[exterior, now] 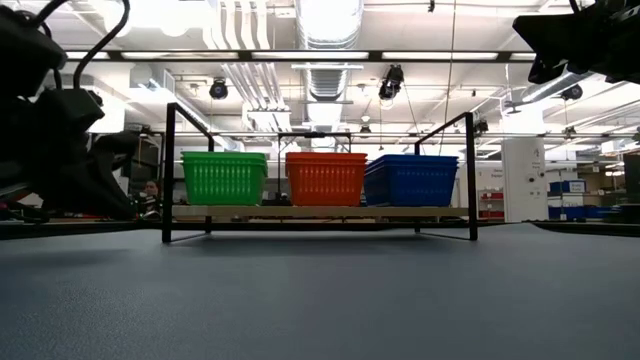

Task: Stack baskets on shelf by color
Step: Return to home position

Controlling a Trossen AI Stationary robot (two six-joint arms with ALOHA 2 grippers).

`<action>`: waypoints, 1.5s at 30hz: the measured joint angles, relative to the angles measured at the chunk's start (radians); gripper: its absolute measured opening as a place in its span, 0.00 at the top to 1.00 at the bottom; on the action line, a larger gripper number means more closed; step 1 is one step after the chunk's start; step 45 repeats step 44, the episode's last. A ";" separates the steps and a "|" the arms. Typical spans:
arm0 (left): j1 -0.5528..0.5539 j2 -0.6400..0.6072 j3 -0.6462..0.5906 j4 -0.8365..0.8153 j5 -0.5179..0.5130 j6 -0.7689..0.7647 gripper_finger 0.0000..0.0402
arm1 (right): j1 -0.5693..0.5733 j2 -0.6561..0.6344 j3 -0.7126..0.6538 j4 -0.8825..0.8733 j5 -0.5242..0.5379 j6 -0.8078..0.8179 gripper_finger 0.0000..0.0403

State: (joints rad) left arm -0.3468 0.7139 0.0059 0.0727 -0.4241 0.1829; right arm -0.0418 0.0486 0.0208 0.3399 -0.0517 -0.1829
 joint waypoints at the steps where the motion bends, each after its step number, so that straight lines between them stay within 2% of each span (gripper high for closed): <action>1: 0.000 0.007 0.000 0.000 0.000 0.000 1.00 | 0.000 0.000 0.000 0.000 0.000 0.000 0.98; 17: 0.000 0.086 0.000 0.043 0.000 0.000 1.00 | 0.000 0.000 0.000 0.000 0.000 0.000 0.98; 45: 0.000 0.097 0.000 0.051 0.000 0.000 1.00 | 0.000 0.000 0.000 0.000 0.000 0.000 0.98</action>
